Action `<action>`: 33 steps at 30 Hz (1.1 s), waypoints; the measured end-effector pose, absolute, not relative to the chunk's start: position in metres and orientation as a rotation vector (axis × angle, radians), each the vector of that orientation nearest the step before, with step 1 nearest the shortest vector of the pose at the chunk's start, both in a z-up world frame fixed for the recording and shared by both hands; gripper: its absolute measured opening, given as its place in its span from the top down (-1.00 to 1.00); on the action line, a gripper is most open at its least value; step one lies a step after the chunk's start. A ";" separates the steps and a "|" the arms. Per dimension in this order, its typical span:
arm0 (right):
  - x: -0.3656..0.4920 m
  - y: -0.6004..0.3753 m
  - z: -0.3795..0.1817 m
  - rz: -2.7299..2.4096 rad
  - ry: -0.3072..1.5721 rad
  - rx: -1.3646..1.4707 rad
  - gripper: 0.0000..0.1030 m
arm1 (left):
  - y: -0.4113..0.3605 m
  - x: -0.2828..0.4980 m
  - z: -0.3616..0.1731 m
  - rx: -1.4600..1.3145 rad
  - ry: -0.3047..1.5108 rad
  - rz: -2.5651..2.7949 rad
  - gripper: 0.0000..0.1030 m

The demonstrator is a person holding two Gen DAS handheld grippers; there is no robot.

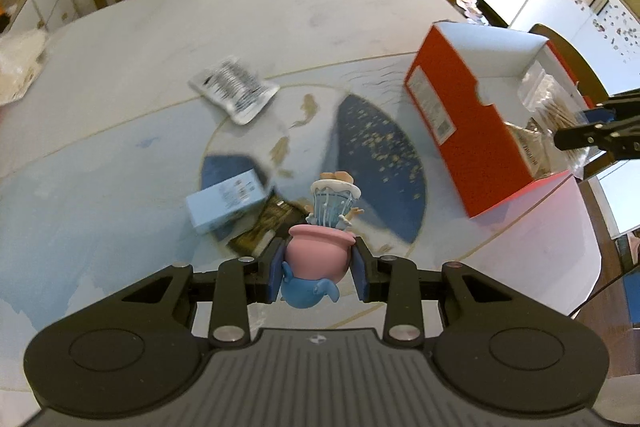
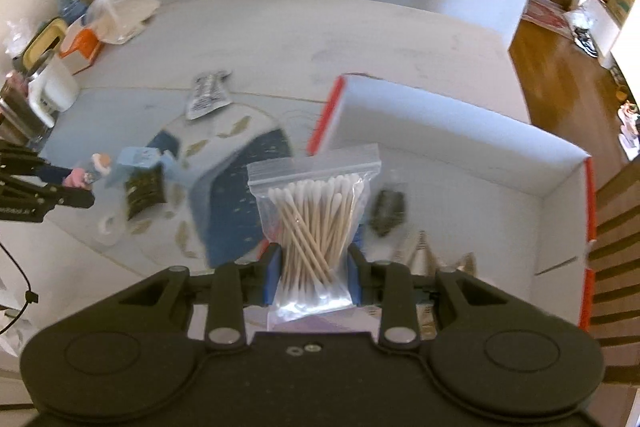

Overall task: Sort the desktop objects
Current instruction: 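Carry the swab bag with the right tool while the left tool carries the pink figurine toward the box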

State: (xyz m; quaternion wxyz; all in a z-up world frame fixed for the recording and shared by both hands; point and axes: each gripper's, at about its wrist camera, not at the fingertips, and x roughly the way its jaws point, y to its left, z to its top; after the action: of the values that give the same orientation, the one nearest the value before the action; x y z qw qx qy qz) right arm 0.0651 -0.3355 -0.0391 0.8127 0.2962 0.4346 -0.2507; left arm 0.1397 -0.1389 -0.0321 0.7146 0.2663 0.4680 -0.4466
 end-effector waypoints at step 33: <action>0.007 -0.408 -0.097 -0.633 0.992 0.659 0.38 | -0.320 0.031 -0.026 0.753 0.954 -1.337 0.36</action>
State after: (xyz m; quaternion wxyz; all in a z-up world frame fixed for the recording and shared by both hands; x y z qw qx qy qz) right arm 0.0071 -0.4075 -0.0967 0.7813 0.3050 0.4591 -0.2930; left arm 0.0307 -0.3205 -0.0260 0.6189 0.3275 0.4146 -0.5812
